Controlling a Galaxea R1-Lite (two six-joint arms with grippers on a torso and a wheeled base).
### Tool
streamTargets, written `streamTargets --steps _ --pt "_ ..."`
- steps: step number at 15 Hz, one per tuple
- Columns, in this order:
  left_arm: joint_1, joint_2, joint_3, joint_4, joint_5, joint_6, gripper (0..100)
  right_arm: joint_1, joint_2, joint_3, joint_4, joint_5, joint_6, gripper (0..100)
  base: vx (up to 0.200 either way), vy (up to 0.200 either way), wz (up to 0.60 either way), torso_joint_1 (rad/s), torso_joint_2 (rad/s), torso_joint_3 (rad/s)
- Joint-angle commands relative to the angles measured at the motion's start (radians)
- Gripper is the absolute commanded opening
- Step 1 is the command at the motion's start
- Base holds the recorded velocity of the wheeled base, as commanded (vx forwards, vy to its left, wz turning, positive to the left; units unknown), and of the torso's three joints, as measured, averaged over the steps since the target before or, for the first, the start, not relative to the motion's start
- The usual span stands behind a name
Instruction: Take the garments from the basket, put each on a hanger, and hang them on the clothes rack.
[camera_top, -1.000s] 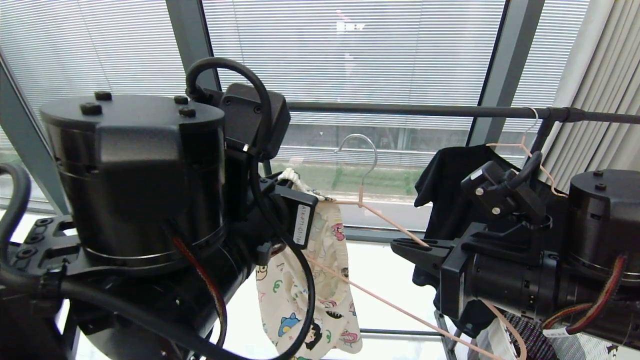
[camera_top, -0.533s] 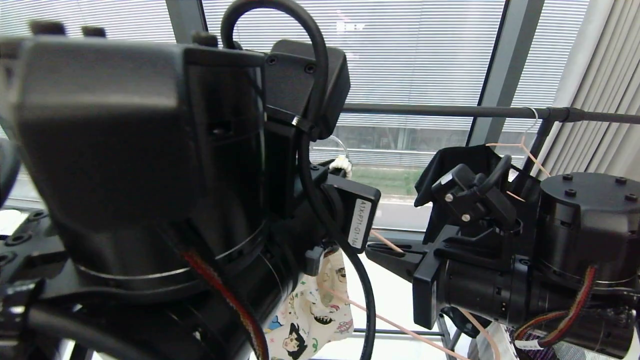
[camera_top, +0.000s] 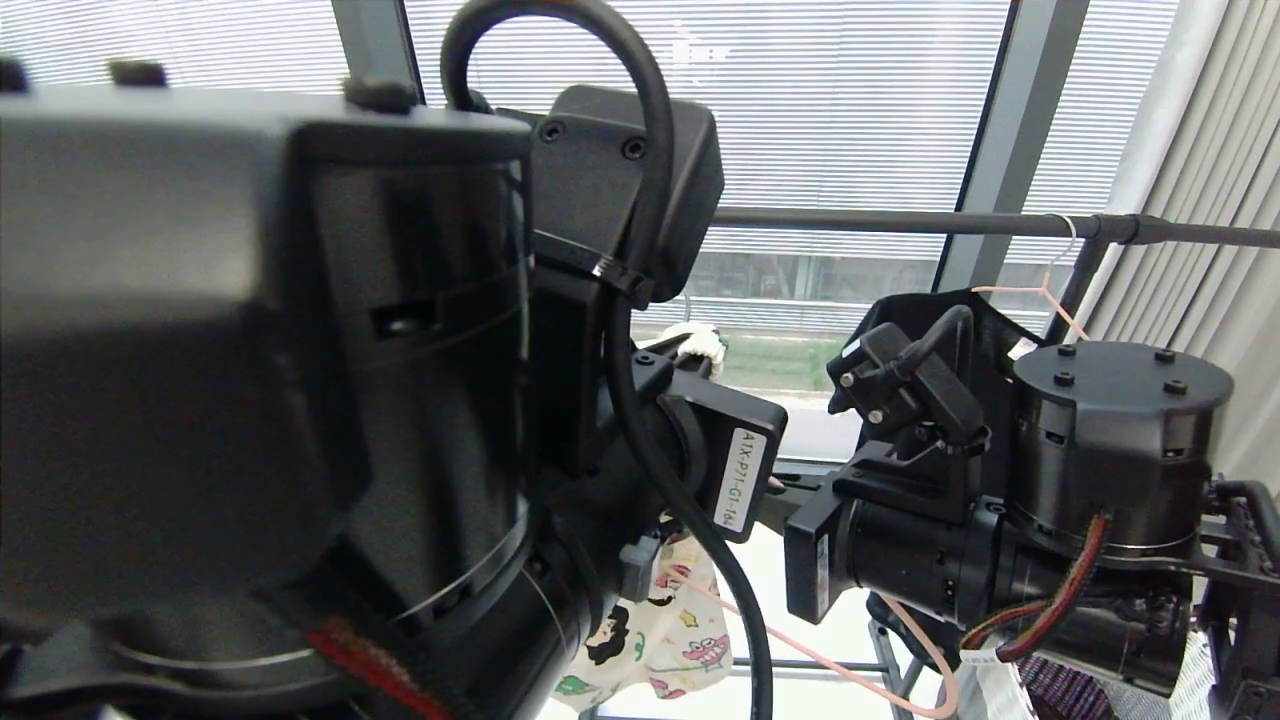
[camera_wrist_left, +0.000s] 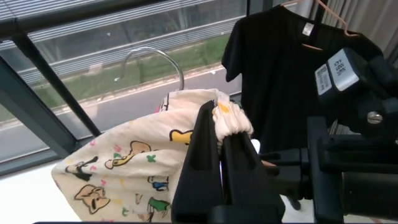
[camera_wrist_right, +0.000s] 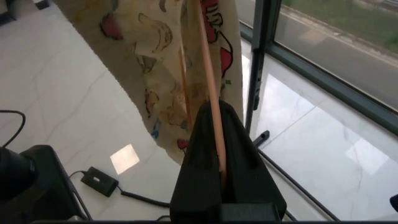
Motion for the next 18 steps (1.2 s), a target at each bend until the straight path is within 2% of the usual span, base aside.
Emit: streamTargets --steps 1,2,3,10,12,15,16,18 --pt "0.024 -0.022 0.020 0.000 0.000 0.002 0 0.000 -0.003 0.004 -0.019 -0.002 -0.002 0 0.000 0.000 0.00 0.000 0.00 0.000" --pt "0.030 -0.028 0.024 0.000 0.000 0.002 0 0.000 -0.005 0.006 -0.031 -0.002 -0.002 0 0.000 0.000 0.00 0.000 0.00 0.000" --pt "0.051 -0.040 0.031 0.000 0.000 0.006 100 -0.002 -0.014 0.014 -0.048 -0.014 -0.008 0 0.000 0.000 0.00 0.000 0.00 0.000" --pt "0.125 -0.072 0.032 0.000 -0.001 0.028 100 -0.003 -0.107 0.086 -0.083 -0.019 -0.039 0 0.000 0.000 0.00 0.000 0.00 0.000" --pt "0.143 -0.072 0.034 0.001 -0.013 0.105 100 -0.003 -0.117 0.086 -0.083 -0.019 -0.039 0 0.000 0.000 0.00 0.000 0.00 0.000" --pt "0.171 -0.083 0.029 0.014 -0.144 0.252 100 -0.003 -0.121 0.086 -0.083 -0.017 -0.045 0 0.000 0.000 0.00 0.000 0.00 0.000" --pt "0.171 -0.072 0.020 0.014 -0.170 0.264 100 -0.003 -0.121 0.086 -0.083 -0.017 -0.055 0 0.000 0.000 0.00 0.000 0.00 0.000" --pt "0.188 -0.045 0.018 0.017 -0.161 0.276 100 -0.003 -0.130 0.086 -0.083 -0.016 -0.066 0 0.000 0.000 0.00 0.000 0.00 0.000"
